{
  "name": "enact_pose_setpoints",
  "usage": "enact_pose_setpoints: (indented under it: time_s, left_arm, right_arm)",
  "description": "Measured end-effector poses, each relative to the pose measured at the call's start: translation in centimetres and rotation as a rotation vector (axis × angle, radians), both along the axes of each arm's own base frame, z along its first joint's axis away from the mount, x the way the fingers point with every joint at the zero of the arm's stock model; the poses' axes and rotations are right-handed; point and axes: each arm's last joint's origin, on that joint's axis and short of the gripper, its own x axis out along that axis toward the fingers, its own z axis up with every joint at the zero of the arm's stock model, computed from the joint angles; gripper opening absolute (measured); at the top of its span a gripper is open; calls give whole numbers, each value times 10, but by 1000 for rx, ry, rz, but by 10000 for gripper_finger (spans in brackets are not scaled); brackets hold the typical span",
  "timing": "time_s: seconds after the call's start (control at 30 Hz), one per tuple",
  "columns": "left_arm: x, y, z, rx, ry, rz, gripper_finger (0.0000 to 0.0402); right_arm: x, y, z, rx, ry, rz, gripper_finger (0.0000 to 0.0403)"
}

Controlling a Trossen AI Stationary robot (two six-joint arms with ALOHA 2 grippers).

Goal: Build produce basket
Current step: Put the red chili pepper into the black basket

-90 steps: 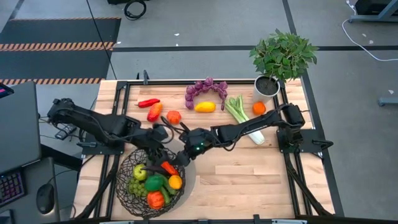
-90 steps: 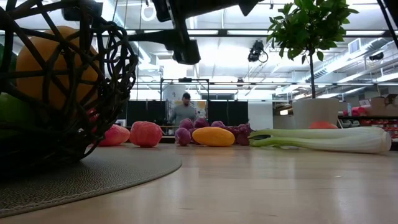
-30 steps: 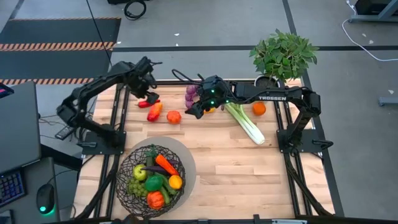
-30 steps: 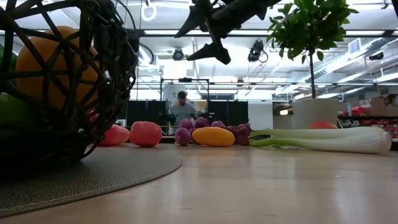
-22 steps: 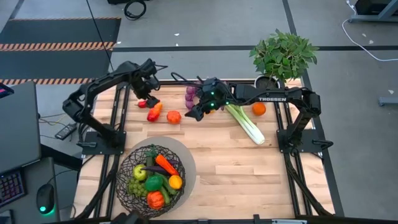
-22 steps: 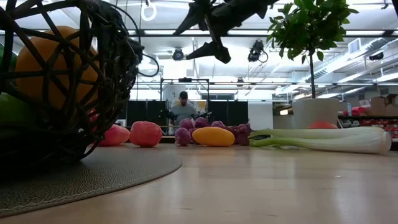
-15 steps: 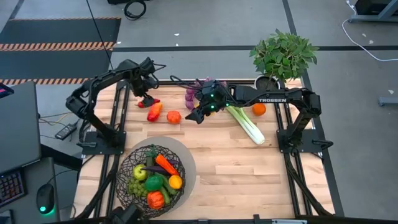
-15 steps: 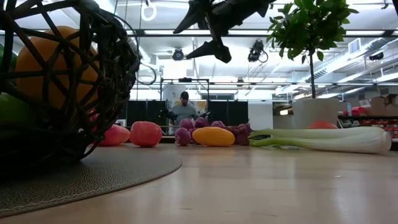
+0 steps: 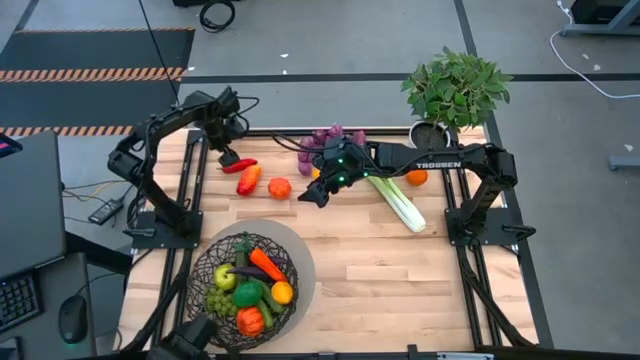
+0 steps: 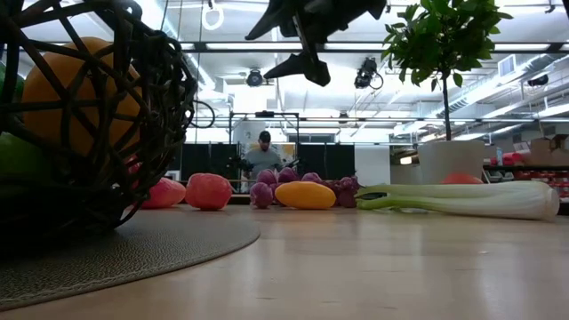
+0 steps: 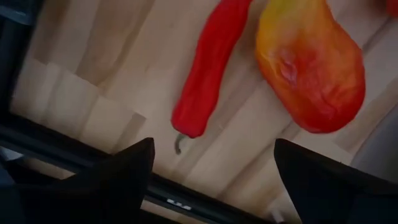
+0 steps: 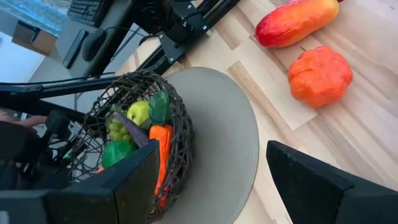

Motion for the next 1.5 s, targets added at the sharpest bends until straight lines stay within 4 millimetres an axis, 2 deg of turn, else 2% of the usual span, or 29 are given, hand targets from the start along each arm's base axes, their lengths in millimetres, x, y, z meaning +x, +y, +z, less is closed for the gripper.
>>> enact_pose_setpoints:
  time_s: [0.17, 0.3, 0.43, 0.97, 1.2, 1.4, 1.5]
  left_arm:
    - [-4, 2, -4, -2, 2, 20, 324]
    - [-10, -3, -19, -64, 26, 40, 314]
    - [-5, -8, -29, -52, 38, -4, 305]
    - [-3, -8, -31, -30, 41, 2, 297]
    - [8, -14, -31, -18, 44, 103, 297]
    - [24, -24, -32, -15, 44, 41, 291]
    - [33, -29, -32, -1, 35, 73, 285]
  right_arm:
    - [0, 0, 0, 3, 0, 5, 297]
    - [0, 1, 0, 16, 4, 22, 297]
    - [0, 5, -2, 18, 18, 32, 297]
    - [-1, 9, -3, 28, 31, 37, 297]
    - [-1, 9, -3, 22, 29, 40, 297]
    - [-1, 9, -2, 21, 29, 41, 297]
    - [-1, 9, -2, 21, 29, 42, 297]
